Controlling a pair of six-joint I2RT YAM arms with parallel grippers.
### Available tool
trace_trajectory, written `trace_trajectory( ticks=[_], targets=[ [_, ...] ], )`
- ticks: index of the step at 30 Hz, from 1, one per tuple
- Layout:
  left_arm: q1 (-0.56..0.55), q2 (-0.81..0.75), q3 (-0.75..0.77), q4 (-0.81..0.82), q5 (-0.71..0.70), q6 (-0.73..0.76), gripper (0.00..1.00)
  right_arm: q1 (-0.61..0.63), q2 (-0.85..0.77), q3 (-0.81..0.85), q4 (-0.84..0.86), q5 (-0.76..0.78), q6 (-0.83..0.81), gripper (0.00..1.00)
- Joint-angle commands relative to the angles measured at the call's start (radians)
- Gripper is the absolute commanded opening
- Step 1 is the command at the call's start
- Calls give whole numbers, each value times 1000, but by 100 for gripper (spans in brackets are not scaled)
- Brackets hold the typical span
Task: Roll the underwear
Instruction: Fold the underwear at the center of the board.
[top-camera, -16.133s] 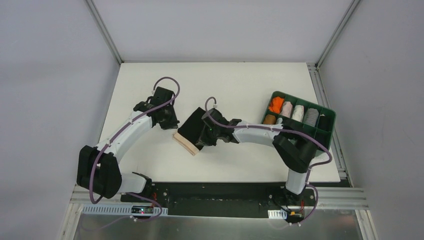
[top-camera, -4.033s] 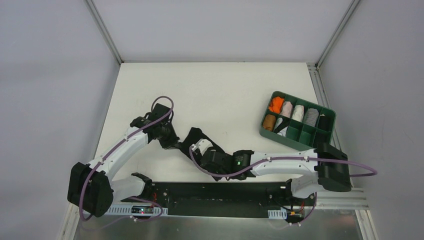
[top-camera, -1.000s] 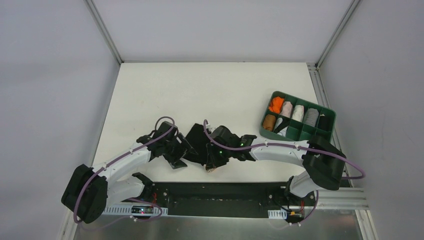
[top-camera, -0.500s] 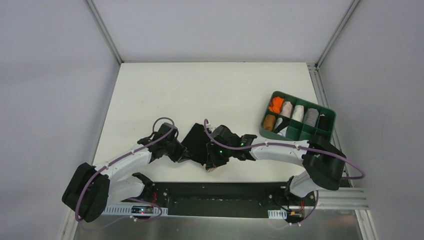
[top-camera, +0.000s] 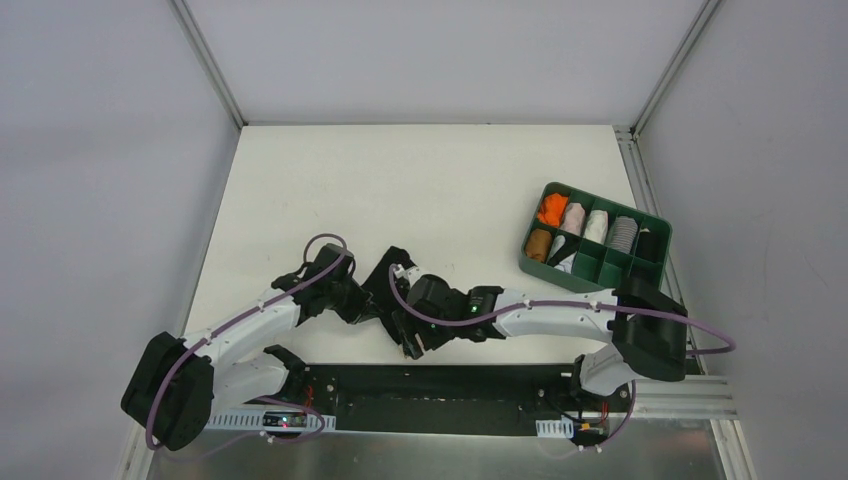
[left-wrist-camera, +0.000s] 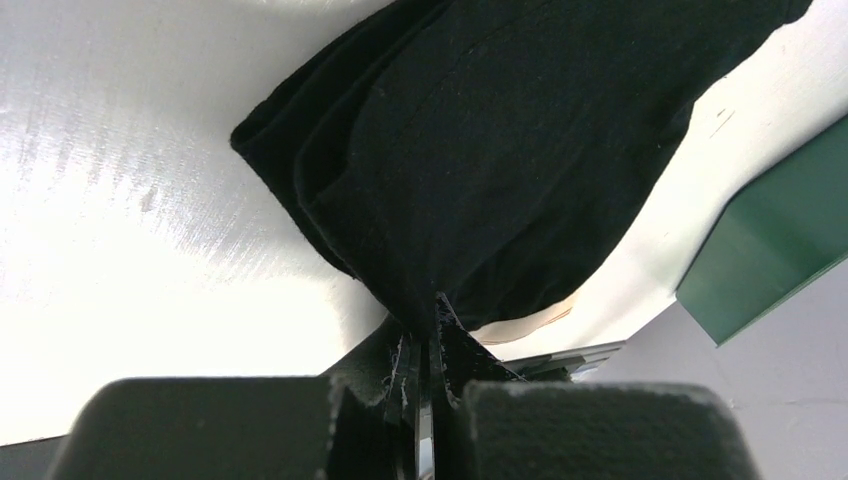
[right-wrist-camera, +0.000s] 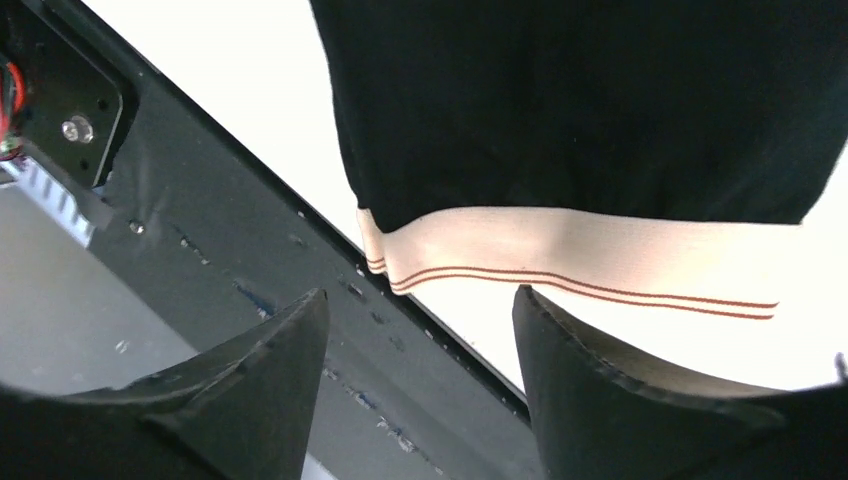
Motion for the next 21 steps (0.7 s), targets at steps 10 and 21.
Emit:
trace_trajectory(
  ticks=[10,21],
  targets=[
    [-10,-35,42,-77,-12,-31,0,188,55,120,-73,432,-114,74],
    [-10,-35,44,-91,-21,-31,0,261,176,180,-74,503,-60,74]
  ],
)
